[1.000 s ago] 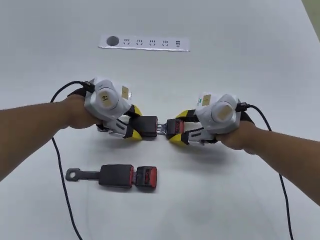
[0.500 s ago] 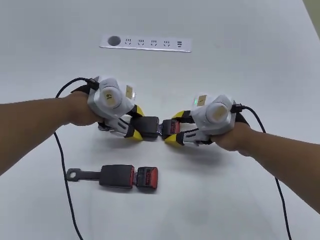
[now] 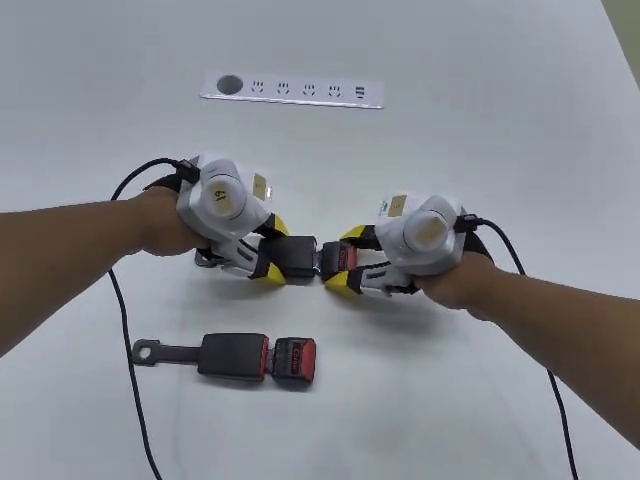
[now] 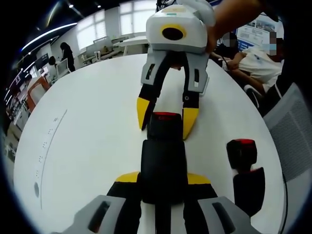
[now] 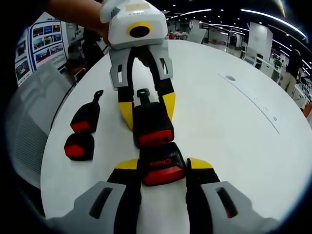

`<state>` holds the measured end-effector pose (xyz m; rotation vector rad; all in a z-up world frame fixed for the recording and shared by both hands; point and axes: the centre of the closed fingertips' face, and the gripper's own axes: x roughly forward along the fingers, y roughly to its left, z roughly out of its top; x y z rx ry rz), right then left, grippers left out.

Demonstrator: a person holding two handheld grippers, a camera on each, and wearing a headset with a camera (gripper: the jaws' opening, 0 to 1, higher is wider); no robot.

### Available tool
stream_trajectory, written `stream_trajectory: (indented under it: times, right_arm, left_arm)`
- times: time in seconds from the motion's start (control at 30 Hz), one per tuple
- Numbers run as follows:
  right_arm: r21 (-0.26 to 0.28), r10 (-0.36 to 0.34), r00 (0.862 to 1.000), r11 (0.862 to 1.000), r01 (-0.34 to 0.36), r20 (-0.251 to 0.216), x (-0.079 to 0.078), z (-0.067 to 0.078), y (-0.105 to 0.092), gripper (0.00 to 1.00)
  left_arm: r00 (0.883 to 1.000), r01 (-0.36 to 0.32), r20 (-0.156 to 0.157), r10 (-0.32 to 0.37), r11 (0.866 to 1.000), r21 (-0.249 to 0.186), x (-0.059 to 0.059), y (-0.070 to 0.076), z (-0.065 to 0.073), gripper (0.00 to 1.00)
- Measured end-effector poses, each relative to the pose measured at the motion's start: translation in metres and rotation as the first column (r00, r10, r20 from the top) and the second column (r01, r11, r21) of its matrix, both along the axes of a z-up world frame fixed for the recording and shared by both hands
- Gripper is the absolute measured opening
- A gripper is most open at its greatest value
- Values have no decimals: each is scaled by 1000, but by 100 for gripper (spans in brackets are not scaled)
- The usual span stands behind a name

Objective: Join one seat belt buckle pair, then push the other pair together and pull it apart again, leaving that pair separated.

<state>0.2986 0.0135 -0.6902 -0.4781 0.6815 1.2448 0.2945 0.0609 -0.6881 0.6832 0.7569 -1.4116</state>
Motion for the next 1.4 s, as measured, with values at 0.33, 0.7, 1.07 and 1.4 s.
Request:
stream_trajectory:
  times: [0.33,0.7,1.07,1.4]
  right_arm:
    - [-13,2,1000,1000,-2,6,1,-3,2,33]
    - [-25,2,1000,1000,-1,12,0,-2,3,33]
    - [-32,6,1000,999,-6,12,0,-4,2,33]
    - [-42,28,999,999,-27,16,-1,-1,2,33]
  left_arm:
    - [1000,8,-7,-8,1000,8,2,3,-3,33]
    - [1000,8,-7,-8,1000,11,2,3,-4,33]
    - [1000,18,-7,-18,1000,15,0,1,-1,33]
    - [1000,30,-8,-30,999,23,-1,1,1,33]
